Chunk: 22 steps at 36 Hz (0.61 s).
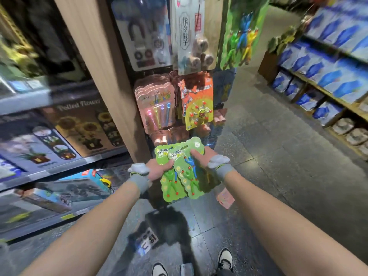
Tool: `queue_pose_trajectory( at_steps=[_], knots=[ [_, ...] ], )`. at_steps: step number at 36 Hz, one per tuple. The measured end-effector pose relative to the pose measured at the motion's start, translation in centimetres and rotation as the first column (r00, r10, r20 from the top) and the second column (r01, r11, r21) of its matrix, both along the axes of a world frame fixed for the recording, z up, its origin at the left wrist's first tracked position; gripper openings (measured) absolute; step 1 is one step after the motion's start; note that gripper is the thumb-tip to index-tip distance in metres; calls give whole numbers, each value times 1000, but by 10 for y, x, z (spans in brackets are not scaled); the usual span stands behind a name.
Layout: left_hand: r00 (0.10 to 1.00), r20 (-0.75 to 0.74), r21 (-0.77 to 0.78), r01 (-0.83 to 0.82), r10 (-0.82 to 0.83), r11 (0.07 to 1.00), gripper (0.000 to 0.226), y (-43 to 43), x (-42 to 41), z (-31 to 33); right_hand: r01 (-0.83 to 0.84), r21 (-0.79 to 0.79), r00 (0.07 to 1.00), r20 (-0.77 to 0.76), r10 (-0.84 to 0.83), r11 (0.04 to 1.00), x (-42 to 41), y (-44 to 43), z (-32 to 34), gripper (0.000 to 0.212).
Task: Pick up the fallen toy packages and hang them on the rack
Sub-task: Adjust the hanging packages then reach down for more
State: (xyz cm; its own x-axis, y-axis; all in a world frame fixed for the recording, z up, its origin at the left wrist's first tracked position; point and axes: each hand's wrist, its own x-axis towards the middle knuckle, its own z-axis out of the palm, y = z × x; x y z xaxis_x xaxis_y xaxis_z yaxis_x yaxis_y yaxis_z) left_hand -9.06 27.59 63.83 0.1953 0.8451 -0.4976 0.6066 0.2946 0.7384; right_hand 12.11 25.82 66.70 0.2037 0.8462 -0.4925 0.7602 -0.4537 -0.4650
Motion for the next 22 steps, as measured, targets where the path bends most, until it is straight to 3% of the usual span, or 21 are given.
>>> queue_pose_trajectory(
  at_steps=[7,14,20,22],
  knots=[
    [995,25,54,93,-95,994,49,7,0,32,62,116,998,7,-63,991,0,-4,39,83],
    [986,45,120,154,-160,981,46,14,1,55,139,201,988,-90,-123,970,-7,0,65,97],
    [957,-53,200,291,-287,936,52,27,10,94,242,257,969,-112,-220,935,-1,2,98,98],
    [953,-105,210,300,-284,930,66,31,13,103,262,277,964,-111,-240,924,2,2,107,98]
  ],
)
